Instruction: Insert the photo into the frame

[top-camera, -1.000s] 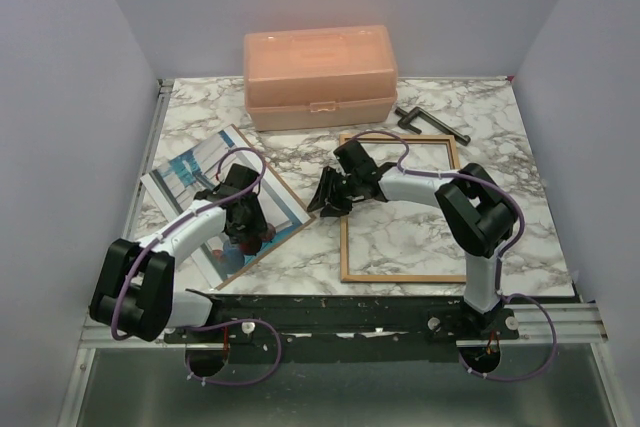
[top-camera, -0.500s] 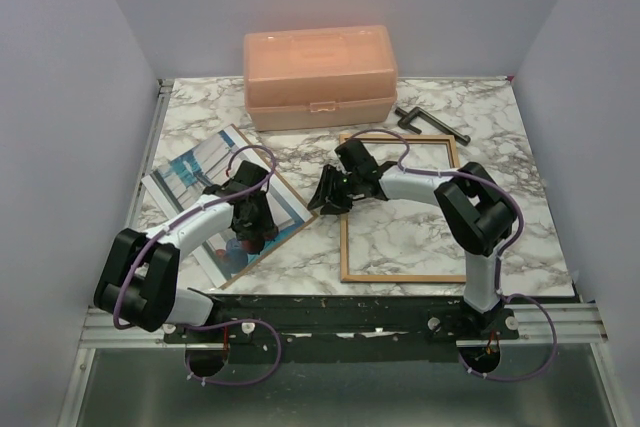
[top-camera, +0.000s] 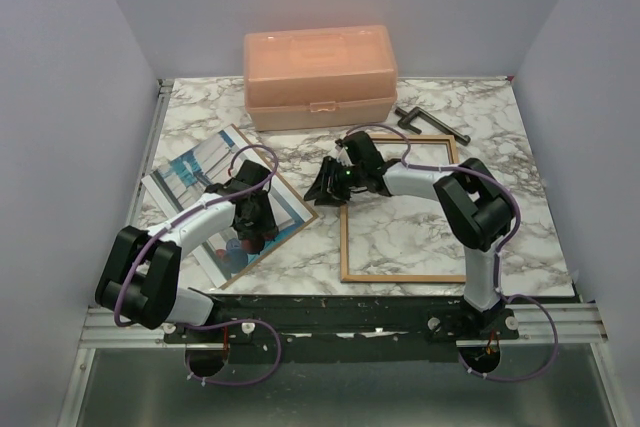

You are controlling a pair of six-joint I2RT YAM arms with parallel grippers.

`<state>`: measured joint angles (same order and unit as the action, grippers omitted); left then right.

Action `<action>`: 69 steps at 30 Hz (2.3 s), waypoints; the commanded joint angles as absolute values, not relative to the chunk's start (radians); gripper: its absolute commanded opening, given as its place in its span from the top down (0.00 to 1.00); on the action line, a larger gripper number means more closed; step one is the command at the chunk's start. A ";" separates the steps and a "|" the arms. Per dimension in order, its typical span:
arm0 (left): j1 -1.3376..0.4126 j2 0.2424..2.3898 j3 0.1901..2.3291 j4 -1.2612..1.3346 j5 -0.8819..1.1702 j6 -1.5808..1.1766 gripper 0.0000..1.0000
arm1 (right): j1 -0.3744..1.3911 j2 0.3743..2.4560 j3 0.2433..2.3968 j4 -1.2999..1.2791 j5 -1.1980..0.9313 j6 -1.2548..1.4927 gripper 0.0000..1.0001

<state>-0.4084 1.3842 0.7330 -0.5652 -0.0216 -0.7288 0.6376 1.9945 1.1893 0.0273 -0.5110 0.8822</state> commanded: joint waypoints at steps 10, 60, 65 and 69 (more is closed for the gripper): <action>-0.426 1.417 0.747 -0.578 0.008 -0.724 0.52 | 0.641 2.038 1.240 -0.105 -0.396 0.771 0.52; -0.443 1.413 0.758 -0.566 -0.014 -0.698 0.53 | 0.669 2.117 1.163 0.216 -0.696 0.974 0.85; -0.460 1.322 0.775 -0.573 -0.031 -0.685 0.48 | 0.669 2.091 1.164 0.169 -0.678 0.949 0.98; -0.478 1.190 0.779 -0.575 -0.041 -0.679 0.38 | 0.668 2.055 1.151 0.144 -0.678 0.933 1.00</action>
<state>-0.4603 1.3254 0.7624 -0.5995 -0.0338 -0.6971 0.6621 2.0998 1.1507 0.2031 -0.7029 0.9668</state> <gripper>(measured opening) 0.568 0.049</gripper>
